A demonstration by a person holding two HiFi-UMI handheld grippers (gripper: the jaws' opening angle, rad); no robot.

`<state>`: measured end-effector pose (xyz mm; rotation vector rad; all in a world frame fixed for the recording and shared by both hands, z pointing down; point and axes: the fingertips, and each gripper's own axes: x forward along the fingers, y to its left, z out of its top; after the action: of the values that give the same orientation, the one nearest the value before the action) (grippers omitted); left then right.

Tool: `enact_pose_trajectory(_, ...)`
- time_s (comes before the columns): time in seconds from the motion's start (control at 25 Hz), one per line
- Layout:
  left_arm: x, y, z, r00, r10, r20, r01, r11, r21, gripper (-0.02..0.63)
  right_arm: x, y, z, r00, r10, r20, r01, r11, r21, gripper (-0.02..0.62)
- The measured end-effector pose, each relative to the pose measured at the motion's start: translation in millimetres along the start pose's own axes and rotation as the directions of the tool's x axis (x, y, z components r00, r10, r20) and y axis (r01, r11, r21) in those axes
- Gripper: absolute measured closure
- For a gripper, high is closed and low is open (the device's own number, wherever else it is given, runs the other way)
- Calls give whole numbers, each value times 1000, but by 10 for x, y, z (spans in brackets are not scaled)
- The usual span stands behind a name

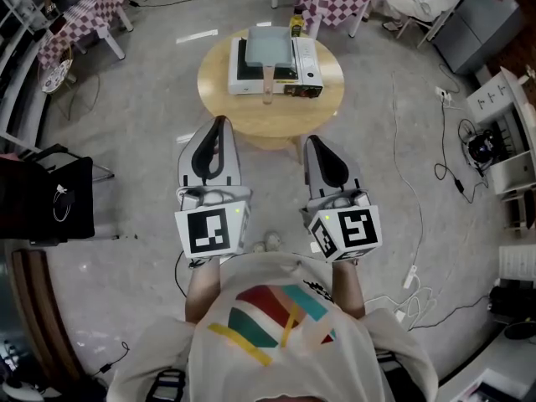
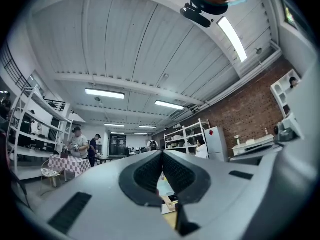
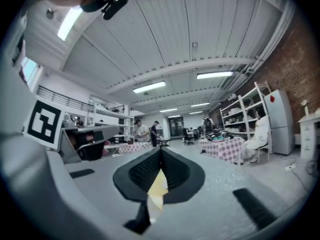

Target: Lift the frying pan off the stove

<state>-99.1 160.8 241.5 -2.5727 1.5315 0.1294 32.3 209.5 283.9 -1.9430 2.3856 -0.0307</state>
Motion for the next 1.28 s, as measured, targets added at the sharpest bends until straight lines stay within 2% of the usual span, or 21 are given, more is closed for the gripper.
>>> enact_pose_trajectory(0.12, 109, 12, 10, 999, 31, 16, -31, 1000, -4, 600, 28, -26, 7, 996, 74, 41, -75, 997, 25, 597)
enact_pose_trajectory(0.36, 195, -53, -171, 999, 42, -18, -42, 999, 7, 600, 114, -195, -135, 999, 40, -6, -41, 997, -60, 597)
enact_pose_trajectory(0.72, 299, 14, -322, 995, 93, -22, -93, 996, -10, 600, 203, -410, -228, 998, 57, -13, -57, 998, 18, 597)
enact_pose_trajectory(0.84, 418, 51, -351, 995, 102, -18, -102, 995, -16, 600, 299, -530, -260, 999, 38, -23, -37, 999, 38, 597)
enact_pose_trajectory(0.96, 563, 88, -381, 996, 92, -17, -93, 995, -20, 600, 429, -616, -295, 1000, 0, -29, 0, 1000, -1, 597)
enact_pose_trajectory(1.12, 781, 126, -474, 997, 70, -20, -70, 997, -34, 600, 596, -657, -374, 998, -11, -56, 8, 998, -57, 597)
enact_pose_trajectory(1.28, 1063, 192, -643, 999, 36, -37, -38, 999, -31, 600, 868, -730, -463, 997, -7, -74, 3, 998, -60, 597)
